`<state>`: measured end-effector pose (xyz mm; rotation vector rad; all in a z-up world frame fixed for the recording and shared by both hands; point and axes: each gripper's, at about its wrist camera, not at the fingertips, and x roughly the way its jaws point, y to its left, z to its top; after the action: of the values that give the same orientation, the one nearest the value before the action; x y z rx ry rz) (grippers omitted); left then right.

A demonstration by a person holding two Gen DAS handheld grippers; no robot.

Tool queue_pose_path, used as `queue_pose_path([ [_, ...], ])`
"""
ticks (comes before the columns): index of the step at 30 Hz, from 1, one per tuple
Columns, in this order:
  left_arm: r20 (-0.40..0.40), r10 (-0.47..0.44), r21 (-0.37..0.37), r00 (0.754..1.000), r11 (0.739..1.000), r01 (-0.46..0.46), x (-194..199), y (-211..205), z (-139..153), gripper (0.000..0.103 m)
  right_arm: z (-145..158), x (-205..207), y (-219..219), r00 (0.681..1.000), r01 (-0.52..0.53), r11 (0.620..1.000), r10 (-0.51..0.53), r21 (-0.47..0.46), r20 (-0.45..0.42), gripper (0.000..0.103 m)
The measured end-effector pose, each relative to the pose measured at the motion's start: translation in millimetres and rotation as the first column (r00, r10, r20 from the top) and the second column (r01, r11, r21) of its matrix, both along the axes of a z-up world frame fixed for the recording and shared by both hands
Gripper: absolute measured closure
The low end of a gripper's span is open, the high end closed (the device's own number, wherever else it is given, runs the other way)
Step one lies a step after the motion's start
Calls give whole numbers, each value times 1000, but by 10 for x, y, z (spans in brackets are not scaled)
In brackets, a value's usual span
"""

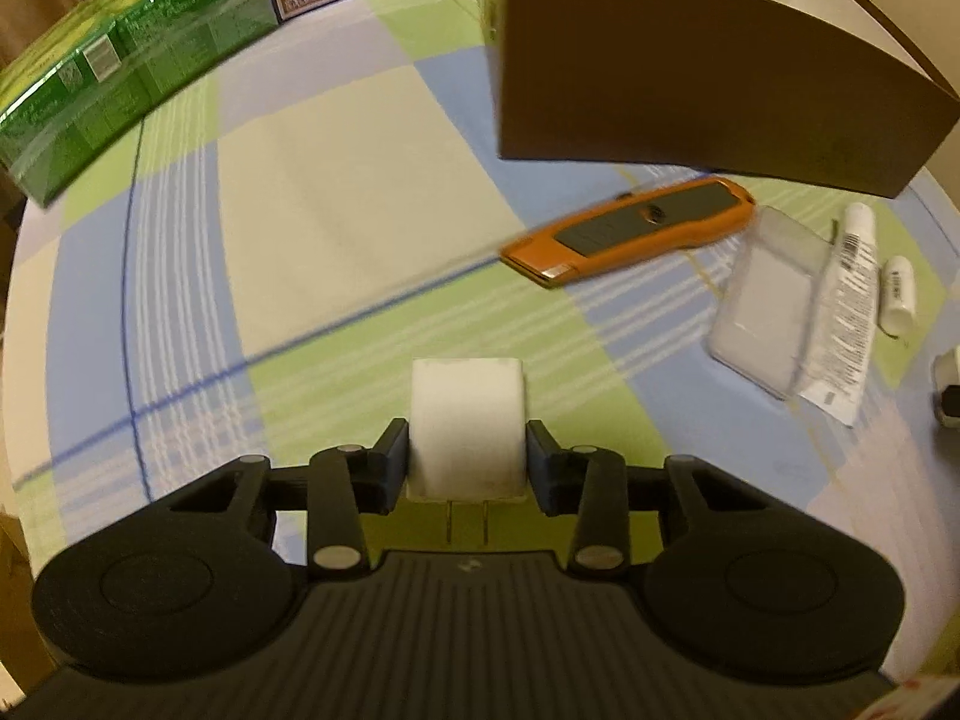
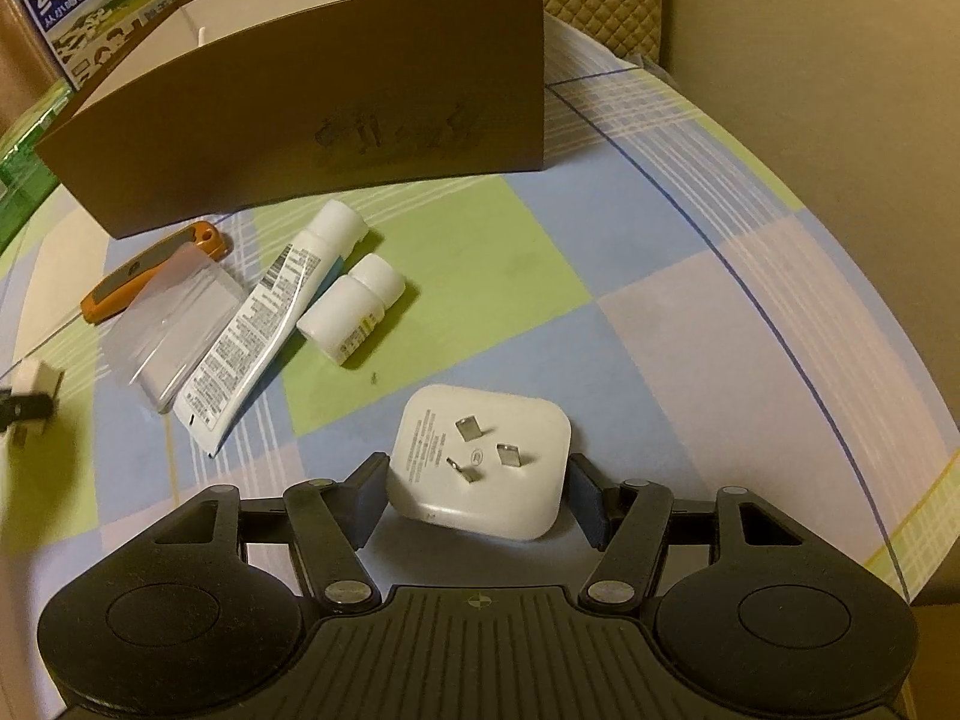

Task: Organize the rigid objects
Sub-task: 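Grasp the white USB charger with the left gripper while the right grasps the white square plug adapter, then lift the charger and plug adapter and carry both into the brown box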

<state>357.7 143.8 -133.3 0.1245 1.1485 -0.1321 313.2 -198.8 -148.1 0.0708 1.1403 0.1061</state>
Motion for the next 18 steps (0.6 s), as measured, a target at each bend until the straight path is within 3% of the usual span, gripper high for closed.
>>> queue_pose_path([
  [7, -9, -43, 0, 999, 999, 43, -151, -251, 5, 68, 6, 2, 54, 1000, 22, 1000, -22, -22, 3, 44],
  [18, 10, -40, 2, 999, 999, 40, -160, -312, -7, 67, -31, -33, 174, 999, -39, 995, 42, -91, 33, 45],
])
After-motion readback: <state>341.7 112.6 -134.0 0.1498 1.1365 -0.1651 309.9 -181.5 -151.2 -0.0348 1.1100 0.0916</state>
